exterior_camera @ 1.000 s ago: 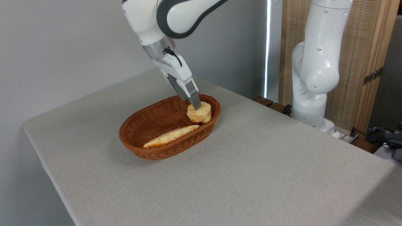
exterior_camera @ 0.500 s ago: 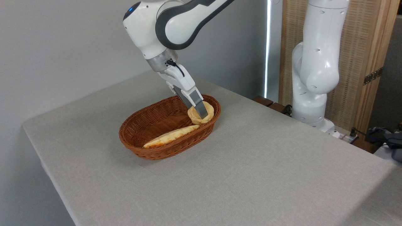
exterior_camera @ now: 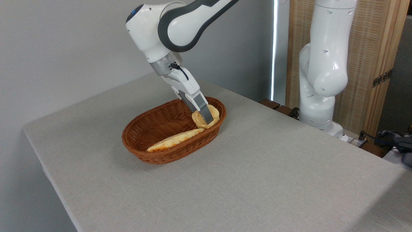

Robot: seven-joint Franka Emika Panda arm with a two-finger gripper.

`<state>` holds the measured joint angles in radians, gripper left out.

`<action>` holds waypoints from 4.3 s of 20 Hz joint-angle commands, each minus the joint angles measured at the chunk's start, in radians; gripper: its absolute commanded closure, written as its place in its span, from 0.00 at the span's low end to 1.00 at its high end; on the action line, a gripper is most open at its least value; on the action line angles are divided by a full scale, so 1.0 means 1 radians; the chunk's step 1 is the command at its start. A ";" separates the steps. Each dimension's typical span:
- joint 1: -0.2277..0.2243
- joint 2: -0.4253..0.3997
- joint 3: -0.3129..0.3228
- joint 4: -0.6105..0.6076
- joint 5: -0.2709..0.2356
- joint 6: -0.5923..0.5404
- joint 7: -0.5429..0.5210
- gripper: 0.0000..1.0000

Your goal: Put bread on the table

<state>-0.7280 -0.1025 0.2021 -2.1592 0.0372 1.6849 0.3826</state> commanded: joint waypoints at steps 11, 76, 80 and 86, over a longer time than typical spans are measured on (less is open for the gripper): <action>-0.002 -0.003 0.013 0.004 0.009 -0.021 0.012 0.90; 0.291 -0.025 0.117 0.369 0.016 0.022 0.170 0.00; 0.291 -0.026 0.157 0.369 -0.043 0.032 0.196 0.00; 0.291 -0.028 0.175 0.371 -0.080 0.032 0.297 0.00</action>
